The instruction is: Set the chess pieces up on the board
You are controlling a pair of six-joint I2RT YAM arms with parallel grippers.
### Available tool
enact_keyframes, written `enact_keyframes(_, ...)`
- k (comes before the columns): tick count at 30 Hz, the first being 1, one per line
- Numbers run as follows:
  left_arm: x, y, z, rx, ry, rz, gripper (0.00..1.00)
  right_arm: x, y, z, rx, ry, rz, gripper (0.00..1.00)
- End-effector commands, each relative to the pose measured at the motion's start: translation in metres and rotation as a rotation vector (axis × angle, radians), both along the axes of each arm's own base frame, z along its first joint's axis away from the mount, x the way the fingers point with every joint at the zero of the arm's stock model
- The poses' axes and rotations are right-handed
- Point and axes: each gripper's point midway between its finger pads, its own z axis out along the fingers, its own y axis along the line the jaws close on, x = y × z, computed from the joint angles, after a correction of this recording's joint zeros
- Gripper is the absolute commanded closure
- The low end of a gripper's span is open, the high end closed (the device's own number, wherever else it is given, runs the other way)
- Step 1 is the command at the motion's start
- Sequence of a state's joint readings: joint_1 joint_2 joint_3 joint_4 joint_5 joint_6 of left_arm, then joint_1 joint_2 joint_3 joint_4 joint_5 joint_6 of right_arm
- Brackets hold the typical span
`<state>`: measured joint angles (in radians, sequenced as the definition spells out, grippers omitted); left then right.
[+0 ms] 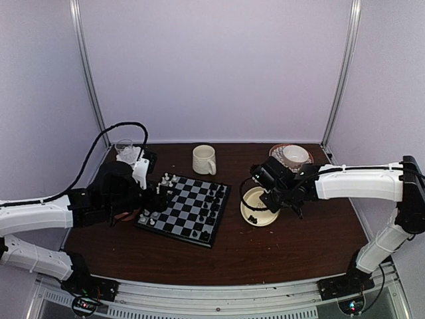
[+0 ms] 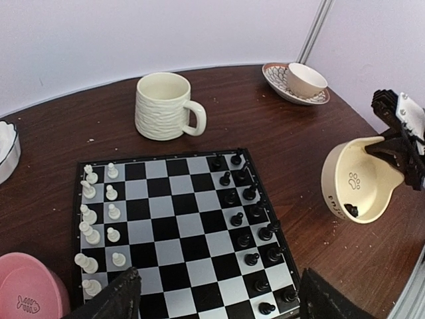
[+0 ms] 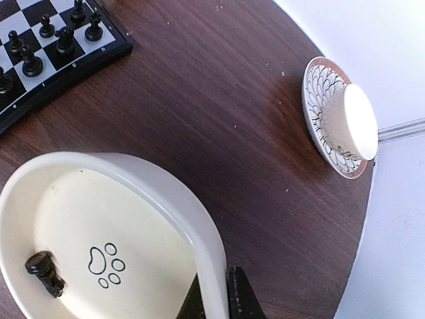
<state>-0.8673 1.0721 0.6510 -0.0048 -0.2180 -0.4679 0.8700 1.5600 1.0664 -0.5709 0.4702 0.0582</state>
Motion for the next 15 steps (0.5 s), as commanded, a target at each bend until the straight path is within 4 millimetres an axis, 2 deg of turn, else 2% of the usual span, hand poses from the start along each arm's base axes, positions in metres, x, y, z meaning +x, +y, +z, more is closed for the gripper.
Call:
enact_keyframes(1,-0.004,-0.026,0.021,-0.051,-0.041,-0.126,0.20,0.005,-0.011,0.040,-0.031,-0.180,-0.048,1.00)
enact_keyframes(6,-0.017,-0.053,0.022,-0.051,-0.043,-0.261,0.28,0.002,-0.006,0.038,0.008,-0.165,-0.031,1.00)
enact_keyframes(11,-0.035,-0.080,0.022,-0.067,-0.023,-0.411,0.29,0.000,0.008,0.025,0.053,-0.110,0.011,1.00)
enact_keyframes(15,-0.043,-0.101,0.021,-0.108,0.038,-0.508,0.29,-0.005,0.019,0.030,0.119,-0.108,0.072,1.00)
